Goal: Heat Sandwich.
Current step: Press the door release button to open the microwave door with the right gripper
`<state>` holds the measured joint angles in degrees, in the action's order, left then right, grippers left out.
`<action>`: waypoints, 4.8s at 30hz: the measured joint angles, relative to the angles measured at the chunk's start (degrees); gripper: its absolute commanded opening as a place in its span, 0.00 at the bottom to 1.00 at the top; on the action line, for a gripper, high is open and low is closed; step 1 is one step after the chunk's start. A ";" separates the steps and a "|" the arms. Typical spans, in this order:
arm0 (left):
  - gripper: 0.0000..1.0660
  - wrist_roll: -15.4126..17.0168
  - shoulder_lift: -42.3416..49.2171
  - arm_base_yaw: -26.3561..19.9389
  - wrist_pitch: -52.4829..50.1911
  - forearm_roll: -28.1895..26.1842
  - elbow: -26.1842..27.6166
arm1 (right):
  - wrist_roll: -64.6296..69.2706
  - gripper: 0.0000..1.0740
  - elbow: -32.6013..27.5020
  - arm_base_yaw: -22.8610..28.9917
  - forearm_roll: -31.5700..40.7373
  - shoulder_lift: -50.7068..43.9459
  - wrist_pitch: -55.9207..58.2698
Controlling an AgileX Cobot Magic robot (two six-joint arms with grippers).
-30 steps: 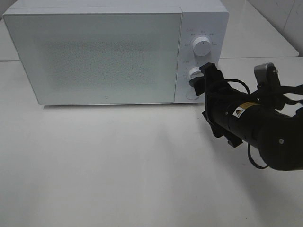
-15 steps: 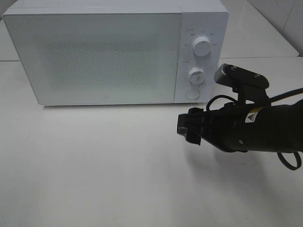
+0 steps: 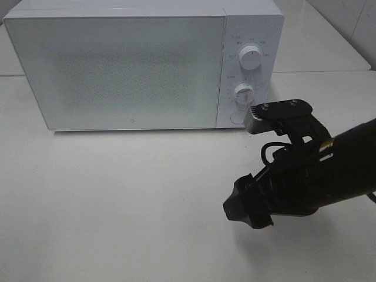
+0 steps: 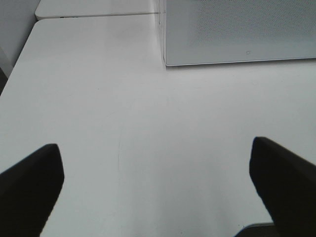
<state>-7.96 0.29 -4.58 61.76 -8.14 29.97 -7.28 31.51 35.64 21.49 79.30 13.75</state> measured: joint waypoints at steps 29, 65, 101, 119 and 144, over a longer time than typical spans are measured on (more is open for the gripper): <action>0.92 0.00 0.00 0.00 0.00 0.00 0.00 | 3.44 0.71 7.96 0.00 -15.81 -31.63 40.39; 0.92 0.00 0.00 0.00 0.00 0.00 0.00 | 8.08 0.71 -3.04 -30.19 -18.74 -79.18 43.54; 0.92 0.00 0.00 0.00 0.00 0.00 0.00 | 8.02 0.71 -3.04 -30.60 -18.56 -79.53 43.54; 0.92 0.00 0.00 0.00 0.00 0.00 0.00 | 10.31 0.70 -1.72 -30.60 -15.58 -74.71 33.75; 0.92 0.00 0.00 0.00 0.00 0.00 0.00 | 10.49 0.70 -6.59 -30.60 -15.58 -50.53 2.41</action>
<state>-7.96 0.29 -4.58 61.76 -8.14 29.97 3.21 24.92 5.04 5.90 28.76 16.16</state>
